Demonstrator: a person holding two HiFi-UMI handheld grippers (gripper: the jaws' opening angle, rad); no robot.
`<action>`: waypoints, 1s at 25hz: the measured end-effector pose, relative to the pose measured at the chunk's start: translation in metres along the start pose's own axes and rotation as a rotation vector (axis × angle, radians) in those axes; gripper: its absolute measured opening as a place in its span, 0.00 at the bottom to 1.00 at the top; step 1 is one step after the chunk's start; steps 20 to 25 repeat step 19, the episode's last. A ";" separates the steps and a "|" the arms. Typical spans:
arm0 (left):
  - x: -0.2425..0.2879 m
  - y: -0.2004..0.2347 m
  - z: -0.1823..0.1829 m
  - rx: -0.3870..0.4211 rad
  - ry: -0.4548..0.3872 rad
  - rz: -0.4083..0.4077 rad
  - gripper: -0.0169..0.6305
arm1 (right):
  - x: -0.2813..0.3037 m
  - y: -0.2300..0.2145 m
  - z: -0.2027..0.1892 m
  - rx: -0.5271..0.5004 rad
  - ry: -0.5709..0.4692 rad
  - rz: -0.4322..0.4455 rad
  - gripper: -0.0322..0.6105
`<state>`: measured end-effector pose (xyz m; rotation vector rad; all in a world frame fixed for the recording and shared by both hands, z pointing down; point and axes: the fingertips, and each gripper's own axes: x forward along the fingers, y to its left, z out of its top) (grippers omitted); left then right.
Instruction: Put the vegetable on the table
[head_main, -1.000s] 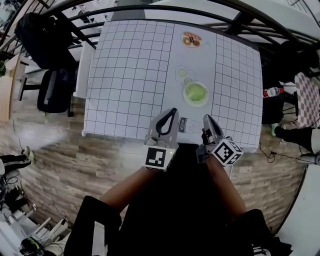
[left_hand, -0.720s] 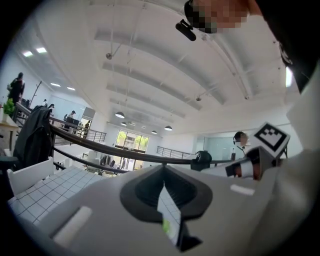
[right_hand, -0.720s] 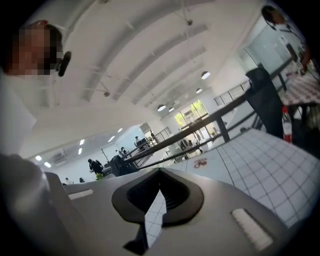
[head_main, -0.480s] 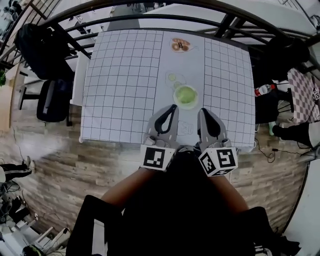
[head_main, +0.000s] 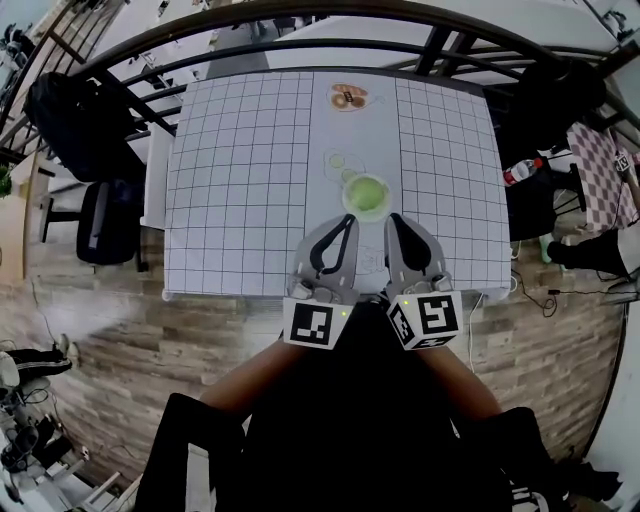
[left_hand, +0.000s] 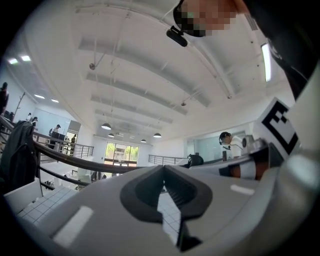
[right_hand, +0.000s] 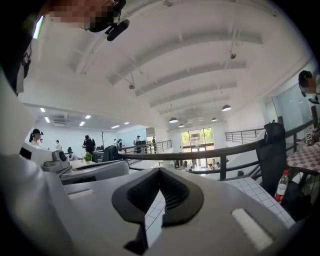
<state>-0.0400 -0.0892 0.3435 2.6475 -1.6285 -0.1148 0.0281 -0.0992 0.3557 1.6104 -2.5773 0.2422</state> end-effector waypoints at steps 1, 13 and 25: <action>0.000 -0.001 0.001 0.000 -0.001 -0.005 0.04 | 0.000 0.001 0.000 -0.010 0.002 -0.002 0.05; -0.004 0.001 0.003 -0.010 -0.011 -0.017 0.04 | 0.001 0.012 -0.003 -0.067 0.009 -0.012 0.05; -0.013 0.007 -0.003 -0.033 0.004 -0.001 0.04 | 0.000 0.024 -0.016 -0.084 0.039 0.007 0.05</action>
